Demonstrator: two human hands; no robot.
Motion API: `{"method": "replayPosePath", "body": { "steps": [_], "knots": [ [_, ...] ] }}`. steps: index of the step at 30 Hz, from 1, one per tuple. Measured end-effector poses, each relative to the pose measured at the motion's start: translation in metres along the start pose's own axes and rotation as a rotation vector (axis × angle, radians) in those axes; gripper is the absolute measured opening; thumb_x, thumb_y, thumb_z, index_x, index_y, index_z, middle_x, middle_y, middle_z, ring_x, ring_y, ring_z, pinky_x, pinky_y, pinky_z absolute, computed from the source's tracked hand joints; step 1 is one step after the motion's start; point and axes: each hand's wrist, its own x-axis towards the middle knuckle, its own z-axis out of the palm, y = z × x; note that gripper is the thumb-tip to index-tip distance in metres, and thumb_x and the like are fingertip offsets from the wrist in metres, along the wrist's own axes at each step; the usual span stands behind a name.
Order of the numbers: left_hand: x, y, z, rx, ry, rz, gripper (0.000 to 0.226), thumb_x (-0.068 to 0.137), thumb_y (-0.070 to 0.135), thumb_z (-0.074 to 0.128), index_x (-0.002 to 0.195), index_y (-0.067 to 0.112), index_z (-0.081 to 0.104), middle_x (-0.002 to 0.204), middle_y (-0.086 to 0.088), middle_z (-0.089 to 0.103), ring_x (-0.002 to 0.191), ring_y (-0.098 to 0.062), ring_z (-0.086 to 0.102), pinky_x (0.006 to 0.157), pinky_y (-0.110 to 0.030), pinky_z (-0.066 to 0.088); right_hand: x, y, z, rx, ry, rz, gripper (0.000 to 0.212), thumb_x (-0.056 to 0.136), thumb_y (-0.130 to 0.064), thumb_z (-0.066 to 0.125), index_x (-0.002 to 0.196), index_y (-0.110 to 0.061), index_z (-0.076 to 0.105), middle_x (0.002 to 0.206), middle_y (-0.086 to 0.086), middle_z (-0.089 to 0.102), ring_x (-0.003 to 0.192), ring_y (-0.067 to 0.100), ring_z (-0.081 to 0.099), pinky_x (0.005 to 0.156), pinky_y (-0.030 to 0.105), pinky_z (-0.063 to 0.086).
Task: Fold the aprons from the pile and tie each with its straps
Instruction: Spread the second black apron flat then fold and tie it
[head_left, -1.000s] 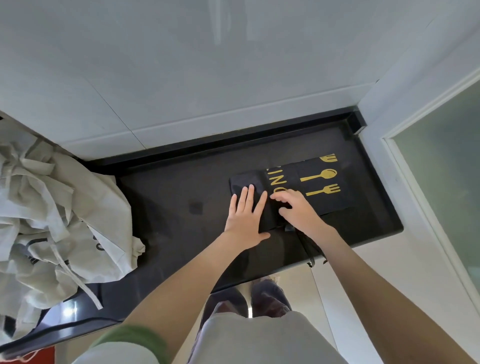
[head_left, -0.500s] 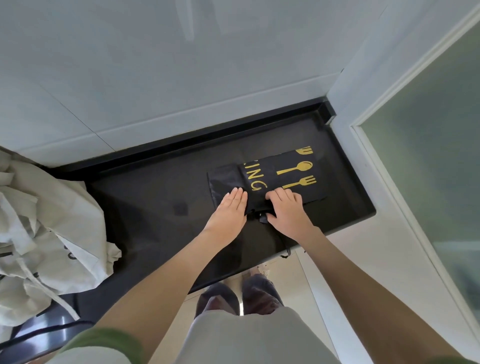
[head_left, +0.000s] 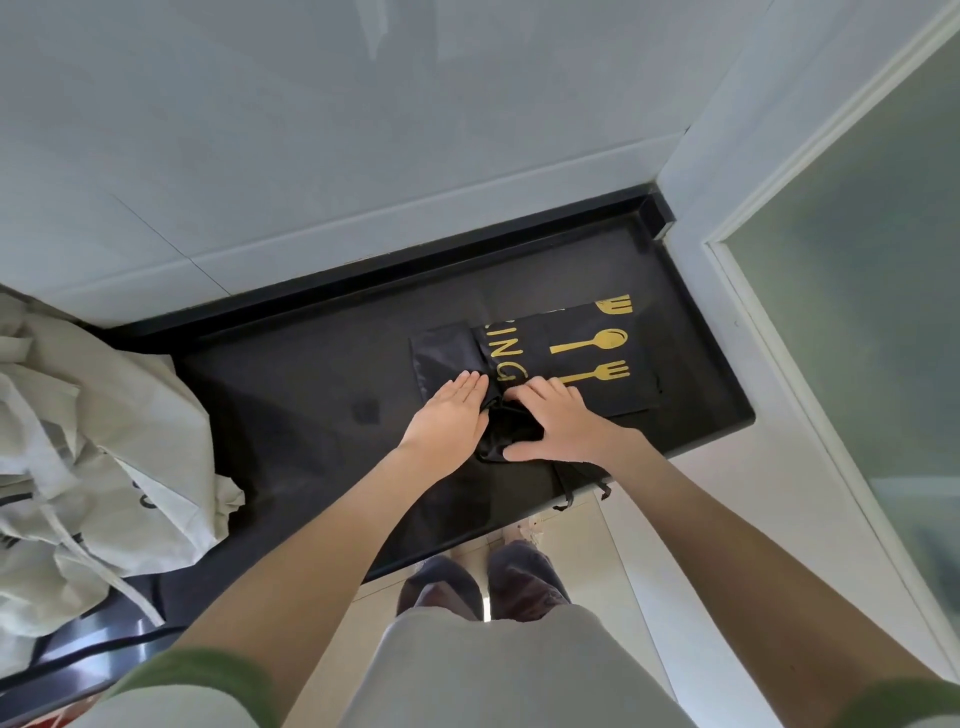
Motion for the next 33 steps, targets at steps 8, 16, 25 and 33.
{"method": "replayPosePath", "body": {
  "steps": [8, 16, 25, 33],
  "knots": [
    [-0.003, -0.001, -0.008, -0.151, 0.030, -0.006, 0.051, 0.107, 0.026, 0.023, 0.154, 0.010, 0.012, 0.161, -0.003, 0.014, 0.149, -0.012, 0.007, 0.117, -0.022, 0.006, -0.003, -0.001, 0.004, -0.089, 0.186, -0.002, 0.040, 0.092, -0.033, 0.061, 0.126, -0.015, 0.049, 0.126, 0.003, 0.049, 0.117, 0.020, 0.042, 0.101, 0.032, 0.031],
    [-0.007, -0.004, -0.004, -0.173, 0.013, -0.006, 0.051, 0.107, 0.025, 0.024, 0.154, 0.011, 0.010, 0.162, -0.002, 0.011, 0.149, -0.012, 0.005, 0.116, -0.021, 0.004, 0.006, -0.007, -0.003, -0.071, 0.138, -0.028, 0.032, 0.090, -0.037, 0.060, 0.114, -0.018, 0.050, 0.115, -0.003, 0.049, 0.109, 0.016, 0.042, 0.094, 0.031, 0.030],
    [-0.010, -0.003, -0.004, -0.052, 0.028, 0.020, 0.053, 0.107, 0.030, 0.022, 0.154, 0.013, 0.006, 0.162, -0.001, 0.005, 0.149, -0.013, 0.001, 0.116, -0.022, -0.002, 0.009, -0.015, -0.001, -0.191, 0.236, -0.018, 0.026, 0.095, -0.019, 0.056, 0.119, -0.010, 0.052, 0.120, 0.005, 0.059, 0.113, 0.021, 0.051, 0.094, 0.029, 0.038],
    [-0.006, -0.009, 0.024, 0.209, 0.045, 0.194, 0.060, 0.105, 0.040, 0.017, 0.153, 0.011, -0.004, 0.162, -0.005, -0.005, 0.149, -0.019, -0.007, 0.119, -0.034, -0.007, 0.011, -0.020, -0.001, -0.157, 0.270, 0.174, 0.036, 0.091, -0.008, 0.061, 0.123, -0.010, 0.046, 0.113, 0.005, 0.060, 0.101, 0.019, 0.060, 0.081, 0.026, 0.050]
  ]
}}
